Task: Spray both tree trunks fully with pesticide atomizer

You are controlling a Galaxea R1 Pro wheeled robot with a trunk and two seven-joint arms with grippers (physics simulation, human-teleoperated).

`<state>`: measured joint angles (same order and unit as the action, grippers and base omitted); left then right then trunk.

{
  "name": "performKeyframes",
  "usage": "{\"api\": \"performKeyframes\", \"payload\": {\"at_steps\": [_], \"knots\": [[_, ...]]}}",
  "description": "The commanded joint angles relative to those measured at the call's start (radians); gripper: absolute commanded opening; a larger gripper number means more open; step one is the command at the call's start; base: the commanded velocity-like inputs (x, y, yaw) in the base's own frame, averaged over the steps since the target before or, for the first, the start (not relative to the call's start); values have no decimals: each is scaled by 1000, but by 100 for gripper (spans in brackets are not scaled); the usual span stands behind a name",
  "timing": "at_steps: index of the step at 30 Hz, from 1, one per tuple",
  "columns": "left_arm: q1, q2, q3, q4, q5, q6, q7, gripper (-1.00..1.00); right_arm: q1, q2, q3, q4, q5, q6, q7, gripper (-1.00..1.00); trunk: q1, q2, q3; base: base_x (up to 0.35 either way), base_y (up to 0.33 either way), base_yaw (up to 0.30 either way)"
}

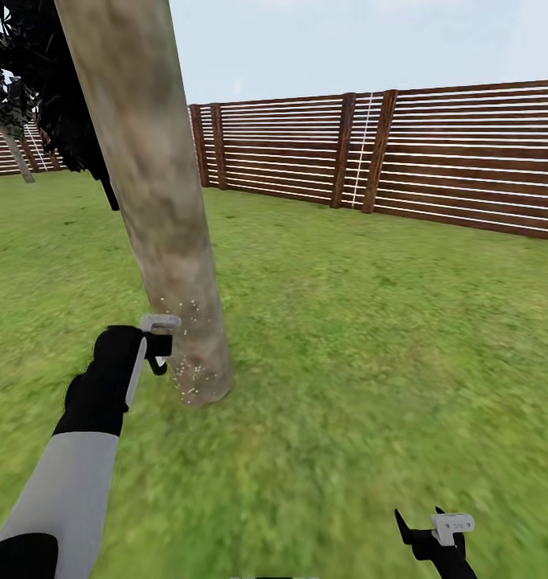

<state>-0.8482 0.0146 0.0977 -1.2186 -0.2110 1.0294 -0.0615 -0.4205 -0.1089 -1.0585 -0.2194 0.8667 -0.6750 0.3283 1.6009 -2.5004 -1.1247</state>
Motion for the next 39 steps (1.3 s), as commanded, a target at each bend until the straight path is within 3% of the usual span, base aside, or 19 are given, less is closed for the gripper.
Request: {"api": "performKeyframes", "payload": {"at_steps": [1, 4, 6, 9, 14, 18, 21, 24, 27, 28, 30, 33, 39], "knots": [[1, -6, -1, 0, -4, 0, 0, -100, 0, 0, 0, 0, 0, 0, 0, 100, 0, 0, 0, 0, 0, 0], [5, -57, -7, 1, -9, -1, 0, -100, 0, 0, 0, 0, 0, 0, 0, 100, 0, 0, 0, 0, 0, 0], [8, -69, -28, 1, -11, -2, 0, -100, 0, 0, 0, 0, 0, 0, 0, 100, 0, 0, 0, 0, 0, 0], [17, -69, -41, 11, -11, -4, 2, -100, 0, 0, 0, 0, 0, 0, 0, 100, 0, 0, 0, 0, 0, 0], [126, -64, -38, 30, -12, -18, 12, -100, 0, 0, 0, 15, 0, 0, 0, 100, 0, 0, 0, 0, 0, 0], [170, -65, -38, 88, -12, -33, 14, -100, 0, 0, 0, 14, 0, 0, 0, 100, 0, 0, 0, 0, 0, 0], [173, -67, -37, 189, -12, -122, 15, -100, 0, 0, 0, 15, 0, 0, 1, 100, 0, 0, 0, 0, 0, 0], [173, -69, -36, 268, -10, -166, 16, -100, 0, 0, 0, 15, 0, 0, 2, 100, 0, 0, 0, 0, 0, 0], [173, -70, -18, 295, -10, -201, 23, -100, 0, 0, 0, 15, 0, 0, 2, 100, 0, 0, 0, 0, 0, 0], [173, -85, 12, 338, -8, -229, 86, -100, 0, 0, 0, 15, 0, 0, 2, 100, 0, 0, 0, 0, 0, 0], [173, -104, 21, 386, -7, -253, 163, -100, 0, 0, 0, 15, 0, 0, 2, 100, 0, 0, 0, 0, 0, 0], [180, -107, 31, 392, -6, -261, 194, -100, 0, 0, 0, 15, 0, 0, 2, 100, 0, 0, 0, 24, -11, 0], [187, -108, 42, 381, -4, -263, 197, -100, 0, 0, 0, 15, -1, 0, 2, 100, 0, 0, 0, 154, -210, 3]]}}
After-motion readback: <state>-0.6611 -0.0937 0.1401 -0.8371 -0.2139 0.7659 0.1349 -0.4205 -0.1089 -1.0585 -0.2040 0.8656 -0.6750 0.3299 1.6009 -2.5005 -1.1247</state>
